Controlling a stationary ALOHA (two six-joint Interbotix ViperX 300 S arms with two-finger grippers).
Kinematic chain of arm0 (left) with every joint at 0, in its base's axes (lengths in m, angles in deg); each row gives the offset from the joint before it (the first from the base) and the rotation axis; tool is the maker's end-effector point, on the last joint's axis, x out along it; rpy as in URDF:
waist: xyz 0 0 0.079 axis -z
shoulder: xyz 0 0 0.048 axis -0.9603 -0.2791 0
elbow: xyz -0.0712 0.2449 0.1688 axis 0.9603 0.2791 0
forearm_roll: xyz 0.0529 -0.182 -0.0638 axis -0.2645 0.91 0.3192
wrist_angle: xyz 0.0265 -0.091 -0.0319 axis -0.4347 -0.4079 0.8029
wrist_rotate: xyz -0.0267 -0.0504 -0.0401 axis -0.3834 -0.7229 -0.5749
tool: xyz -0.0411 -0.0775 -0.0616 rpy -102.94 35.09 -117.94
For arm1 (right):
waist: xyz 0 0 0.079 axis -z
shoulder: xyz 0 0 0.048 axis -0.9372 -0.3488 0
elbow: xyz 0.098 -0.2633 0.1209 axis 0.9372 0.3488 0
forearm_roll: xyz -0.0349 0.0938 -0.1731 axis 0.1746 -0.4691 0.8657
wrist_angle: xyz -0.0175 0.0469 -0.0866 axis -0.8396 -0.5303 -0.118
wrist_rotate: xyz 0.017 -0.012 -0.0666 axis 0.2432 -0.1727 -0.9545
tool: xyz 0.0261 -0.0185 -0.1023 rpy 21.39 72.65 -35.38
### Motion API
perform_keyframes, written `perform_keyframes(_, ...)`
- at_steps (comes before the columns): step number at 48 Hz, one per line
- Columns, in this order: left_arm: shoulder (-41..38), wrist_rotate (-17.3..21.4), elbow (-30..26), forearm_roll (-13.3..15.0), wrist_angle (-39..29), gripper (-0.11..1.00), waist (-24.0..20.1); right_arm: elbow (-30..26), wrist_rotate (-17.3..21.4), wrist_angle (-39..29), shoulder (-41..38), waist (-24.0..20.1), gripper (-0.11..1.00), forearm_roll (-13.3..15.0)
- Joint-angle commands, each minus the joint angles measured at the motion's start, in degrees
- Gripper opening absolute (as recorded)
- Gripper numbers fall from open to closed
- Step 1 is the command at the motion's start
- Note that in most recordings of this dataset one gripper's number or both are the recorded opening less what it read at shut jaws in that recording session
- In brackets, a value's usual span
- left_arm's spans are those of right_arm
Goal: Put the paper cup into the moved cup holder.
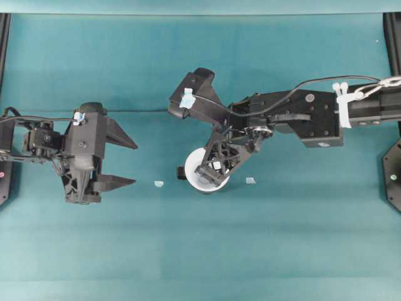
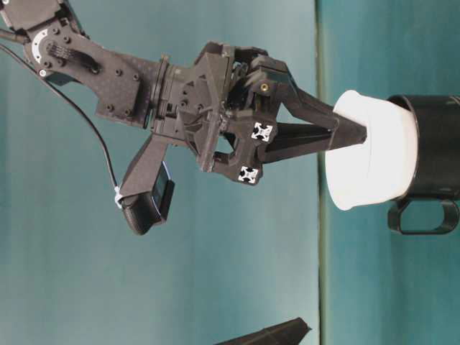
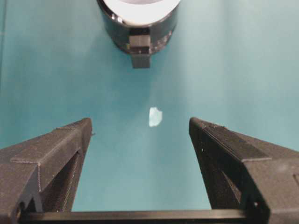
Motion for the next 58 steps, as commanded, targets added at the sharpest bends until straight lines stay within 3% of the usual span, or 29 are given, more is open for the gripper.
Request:
perform_keyframes(1, 0.18, 0.0, -1.05, -0.09, 0.53, 0.83, 0.09, -0.26, -0.26, 0.0, 0.53, -0.18, 0.01, -0.09)
perform_keyframes(9, 0.09, 0.0, -1.05, -0.09, 0.53, 0.83, 0.09, -0.26, -0.35, 0.18, 0.88, -0.18, 0.02, -0.09)
perform_keyframes(15, 0.09, 0.0, -1.14, -0.09, 0.53, 0.83, 0.09, -0.26, -0.44, 0.26, 1.32, -0.18, 0.12, -0.18)
perform_keyframes(20, -0.09, 0.0, -1.23, -0.09, 0.62, 0.83, 0.09, -0.26, -0.53, 0.0, 1.67, -0.18, 0.34, -0.26)
perform_keyframes(28, -0.35, 0.0, -1.41, -0.09, 0.62, 0.83, 0.09, -0.18, -0.79, -1.23, 1.85, -0.26, 0.82, -0.26)
perform_keyframes(32, -0.35, 0.0, -1.41, -0.09, 0.53, 0.83, 0.09, -0.26, -0.88, -0.97, 1.85, -0.35, 0.96, -0.26)
perform_keyframes(58, -0.35, 0.0, -1.41, 0.0, 0.62, 0.83, 0.09, -0.09, -0.97, -0.09, 2.81, -0.79, 0.93, 0.62)
